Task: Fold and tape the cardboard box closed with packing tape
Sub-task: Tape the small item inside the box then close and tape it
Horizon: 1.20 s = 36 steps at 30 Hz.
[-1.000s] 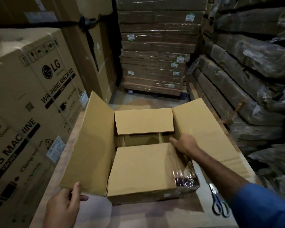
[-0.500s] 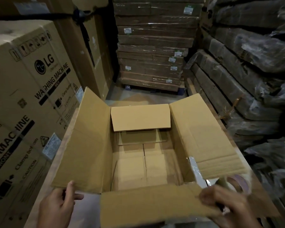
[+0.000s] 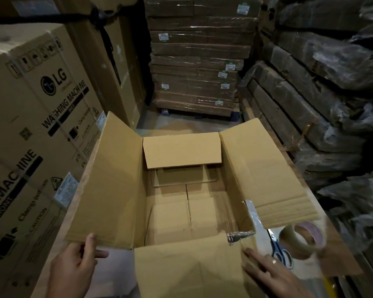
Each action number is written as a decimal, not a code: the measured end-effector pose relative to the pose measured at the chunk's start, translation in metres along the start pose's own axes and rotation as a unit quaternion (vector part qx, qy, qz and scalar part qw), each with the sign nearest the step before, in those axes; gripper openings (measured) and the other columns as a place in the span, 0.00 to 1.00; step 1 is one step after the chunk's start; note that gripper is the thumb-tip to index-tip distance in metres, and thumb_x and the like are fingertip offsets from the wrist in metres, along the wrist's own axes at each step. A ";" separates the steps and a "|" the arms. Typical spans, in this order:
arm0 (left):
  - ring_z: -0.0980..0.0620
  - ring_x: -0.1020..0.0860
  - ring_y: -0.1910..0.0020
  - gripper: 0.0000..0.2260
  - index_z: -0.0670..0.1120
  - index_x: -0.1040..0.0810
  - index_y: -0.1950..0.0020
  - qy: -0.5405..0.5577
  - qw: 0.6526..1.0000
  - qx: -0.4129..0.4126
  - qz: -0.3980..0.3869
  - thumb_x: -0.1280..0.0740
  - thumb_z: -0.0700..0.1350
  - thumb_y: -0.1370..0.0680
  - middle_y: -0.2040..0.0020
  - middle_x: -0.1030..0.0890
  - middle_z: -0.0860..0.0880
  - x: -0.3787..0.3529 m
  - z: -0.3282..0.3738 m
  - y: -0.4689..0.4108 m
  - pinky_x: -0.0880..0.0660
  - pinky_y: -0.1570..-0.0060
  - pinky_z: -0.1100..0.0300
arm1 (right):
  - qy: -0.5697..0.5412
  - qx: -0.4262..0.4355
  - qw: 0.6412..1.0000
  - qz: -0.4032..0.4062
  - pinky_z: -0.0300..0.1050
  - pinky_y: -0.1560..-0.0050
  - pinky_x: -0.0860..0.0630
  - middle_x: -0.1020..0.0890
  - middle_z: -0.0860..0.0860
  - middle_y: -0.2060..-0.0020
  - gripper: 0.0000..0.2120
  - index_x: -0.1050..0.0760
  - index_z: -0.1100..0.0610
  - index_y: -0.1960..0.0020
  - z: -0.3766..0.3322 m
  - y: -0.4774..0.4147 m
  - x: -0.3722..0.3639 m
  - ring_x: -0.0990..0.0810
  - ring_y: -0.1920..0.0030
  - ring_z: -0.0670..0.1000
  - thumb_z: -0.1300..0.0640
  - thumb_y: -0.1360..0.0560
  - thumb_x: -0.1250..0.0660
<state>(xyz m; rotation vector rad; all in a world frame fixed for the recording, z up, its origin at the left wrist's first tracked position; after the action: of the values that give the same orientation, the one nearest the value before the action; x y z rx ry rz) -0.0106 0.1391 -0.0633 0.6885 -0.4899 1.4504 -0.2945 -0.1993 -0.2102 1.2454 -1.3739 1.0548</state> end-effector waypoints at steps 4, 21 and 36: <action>0.48 0.18 0.67 0.18 0.45 0.21 0.68 0.030 1.000 -0.003 -0.005 0.38 0.48 0.20 0.70 0.16 0.52 -0.002 -0.005 -0.008 0.23 0.56 0.50 | -0.015 0.019 0.989 0.149 0.30 0.35 0.39 0.28 0.38 0.35 0.16 0.29 0.44 0.36 -0.002 -0.043 0.092 0.27 0.47 0.39 0.52 0.18 0.50; 0.56 0.21 0.72 0.18 0.47 0.22 0.70 0.007 1.000 -0.028 0.009 0.37 0.46 0.20 0.74 0.18 0.55 -0.003 -0.006 -0.013 0.23 0.60 0.48 | -0.223 -0.338 0.912 -0.072 0.46 0.64 0.18 0.15 0.56 0.67 0.11 0.17 0.62 0.64 0.044 -0.177 0.108 0.17 0.67 0.50 0.54 0.36 0.22; 0.48 0.18 0.67 0.15 0.47 0.23 0.66 0.011 1.000 -0.012 -0.005 0.37 0.47 0.20 0.73 0.17 0.53 -0.003 0.000 -0.009 0.21 0.54 0.47 | -0.353 -0.136 0.922 0.082 0.46 0.61 0.20 0.15 0.43 0.60 0.14 0.18 0.45 0.61 0.011 -0.066 0.137 0.16 0.58 0.44 0.64 0.34 0.23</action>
<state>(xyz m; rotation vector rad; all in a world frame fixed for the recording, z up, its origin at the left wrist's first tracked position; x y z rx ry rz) -0.0022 0.1370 -0.0661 0.6535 -0.4854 1.4400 -0.2311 -0.2384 -0.0769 1.3727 -2.1211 0.4889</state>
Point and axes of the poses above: each hand's wrist, its own y-axis away from the middle knuckle, its own x-axis out of the back of the hand, z = x × y, the point moved 6 cm from there along -y, towards the middle knuckle
